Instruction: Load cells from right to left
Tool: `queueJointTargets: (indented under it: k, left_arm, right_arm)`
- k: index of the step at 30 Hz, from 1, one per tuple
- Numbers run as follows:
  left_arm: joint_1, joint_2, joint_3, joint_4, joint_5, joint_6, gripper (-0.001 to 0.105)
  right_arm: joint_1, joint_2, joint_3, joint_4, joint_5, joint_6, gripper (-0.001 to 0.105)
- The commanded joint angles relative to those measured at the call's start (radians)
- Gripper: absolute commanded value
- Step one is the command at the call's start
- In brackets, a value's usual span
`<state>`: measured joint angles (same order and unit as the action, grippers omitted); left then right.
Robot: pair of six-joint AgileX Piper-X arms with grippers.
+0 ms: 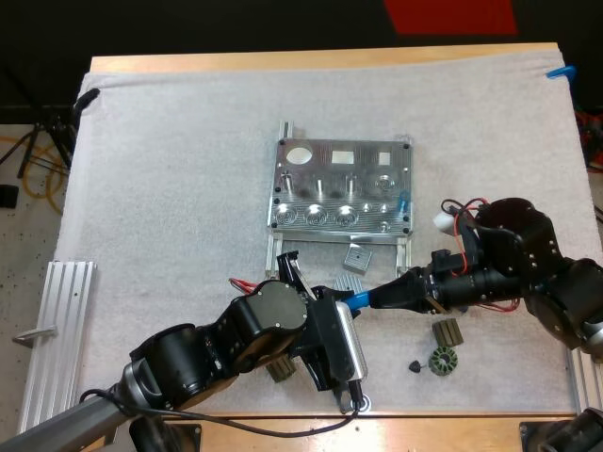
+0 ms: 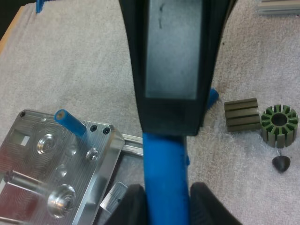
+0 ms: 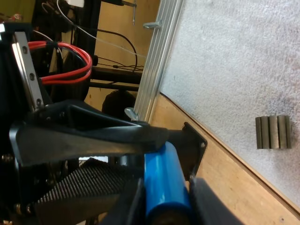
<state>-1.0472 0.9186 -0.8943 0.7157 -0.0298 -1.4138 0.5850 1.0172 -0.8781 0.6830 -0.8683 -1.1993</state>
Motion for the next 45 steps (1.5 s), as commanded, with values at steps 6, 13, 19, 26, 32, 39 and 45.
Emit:
queueJointTargets:
  k: [6,13,19,26,32,39,45]
  left_arm:
    - [-0.002,-0.003,-0.002,-0.018,-0.005,-0.001,0.000]
    - [-0.002,-0.003,-0.002,-0.018,-0.005,-0.001,0.000]
    - [-0.002,-0.003,-0.002,-0.018,0.004,-0.001,0.012]
    - [-0.002,-0.019,-0.008,-0.018,0.004,-0.007,0.049]
    - [-0.002,-0.087,-0.016,0.008,0.004,-0.049,0.058]
    - [-0.002,-0.165,-0.016,0.132,0.002,-0.157,0.058]
    - [-0.002,-0.234,-0.016,0.135,-0.067,-0.309,0.058]
  right_arm:
    - [0.002,-0.002,-0.003,-0.024,-0.010,-0.011,0.009]
    - [0.002,-0.002,-0.003,-0.025,-0.008,-0.062,0.009]
    - [0.002,-0.002,-0.003,-0.025,-0.004,-0.082,0.009]
    - [0.002,-0.002,-0.003,-0.020,0.001,-0.115,0.009]
    - [0.002,-0.002,-0.003,-0.012,0.045,-0.160,0.009]
    - [0.002,-0.002,-0.003,0.005,0.084,-0.202,0.009]
    - [0.002,-0.002,-0.003,0.096,0.197,-0.308,0.009]
